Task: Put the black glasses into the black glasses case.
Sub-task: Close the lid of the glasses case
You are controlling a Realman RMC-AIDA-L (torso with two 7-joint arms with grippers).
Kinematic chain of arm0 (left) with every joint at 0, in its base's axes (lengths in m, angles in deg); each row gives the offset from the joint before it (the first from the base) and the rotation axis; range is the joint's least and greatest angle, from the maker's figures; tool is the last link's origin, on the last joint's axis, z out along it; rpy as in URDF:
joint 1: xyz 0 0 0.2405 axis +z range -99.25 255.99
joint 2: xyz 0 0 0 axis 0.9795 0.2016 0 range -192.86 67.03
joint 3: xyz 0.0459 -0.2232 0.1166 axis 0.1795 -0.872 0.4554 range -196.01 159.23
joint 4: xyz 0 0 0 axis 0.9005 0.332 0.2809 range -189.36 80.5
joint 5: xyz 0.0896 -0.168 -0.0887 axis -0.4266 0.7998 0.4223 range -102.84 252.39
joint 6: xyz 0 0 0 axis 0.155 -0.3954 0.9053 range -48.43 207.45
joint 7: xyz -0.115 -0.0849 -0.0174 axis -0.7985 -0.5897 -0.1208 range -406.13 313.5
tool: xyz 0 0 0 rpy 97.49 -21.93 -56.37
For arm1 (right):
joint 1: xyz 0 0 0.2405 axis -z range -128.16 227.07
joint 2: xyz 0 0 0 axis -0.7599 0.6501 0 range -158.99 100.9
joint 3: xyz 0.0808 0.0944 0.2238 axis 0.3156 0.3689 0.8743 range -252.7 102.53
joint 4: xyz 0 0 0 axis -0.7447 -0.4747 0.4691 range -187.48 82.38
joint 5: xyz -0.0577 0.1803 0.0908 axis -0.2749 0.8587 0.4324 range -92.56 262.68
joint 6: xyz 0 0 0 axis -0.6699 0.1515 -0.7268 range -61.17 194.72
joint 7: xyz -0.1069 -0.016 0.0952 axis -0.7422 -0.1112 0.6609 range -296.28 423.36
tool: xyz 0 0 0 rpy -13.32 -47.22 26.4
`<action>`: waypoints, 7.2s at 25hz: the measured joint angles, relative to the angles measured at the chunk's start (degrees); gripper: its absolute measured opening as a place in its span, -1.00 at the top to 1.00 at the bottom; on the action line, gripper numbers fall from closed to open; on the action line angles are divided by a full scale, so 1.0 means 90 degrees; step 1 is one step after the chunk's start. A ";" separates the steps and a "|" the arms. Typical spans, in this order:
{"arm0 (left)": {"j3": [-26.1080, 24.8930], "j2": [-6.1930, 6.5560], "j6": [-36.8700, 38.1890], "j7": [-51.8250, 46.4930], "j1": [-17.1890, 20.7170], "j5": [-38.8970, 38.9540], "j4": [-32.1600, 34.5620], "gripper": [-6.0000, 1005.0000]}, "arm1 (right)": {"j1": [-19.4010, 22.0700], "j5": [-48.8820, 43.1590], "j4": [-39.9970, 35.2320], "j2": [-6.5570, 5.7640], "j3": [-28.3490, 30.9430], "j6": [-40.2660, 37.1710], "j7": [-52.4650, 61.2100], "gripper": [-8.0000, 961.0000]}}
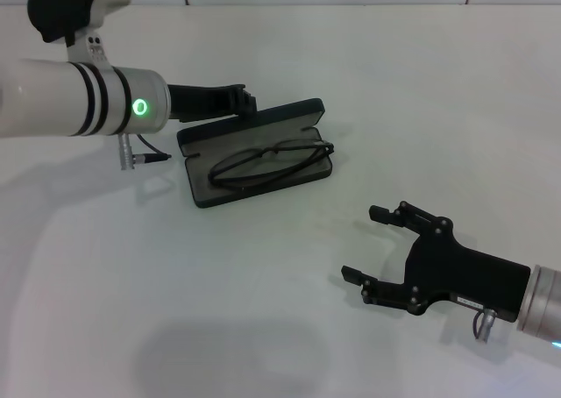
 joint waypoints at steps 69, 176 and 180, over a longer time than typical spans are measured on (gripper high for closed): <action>0.0689 0.0000 0.0045 0.0981 0.0209 0.0820 0.0134 0.85 | -0.0772 0.0334 -0.0176 0.0000 -0.0557 0.1124 0.0149 -0.76; -0.1786 0.0047 0.2421 0.2909 0.1242 0.0831 0.1719 0.87 | -0.0162 0.0312 -0.0078 0.0000 -0.0428 0.0245 0.0163 -0.76; -0.1039 0.0046 0.1815 0.1808 0.1243 0.0799 0.2010 0.88 | -0.0171 0.0322 -0.0078 0.0000 -0.0428 0.0267 0.0159 -0.76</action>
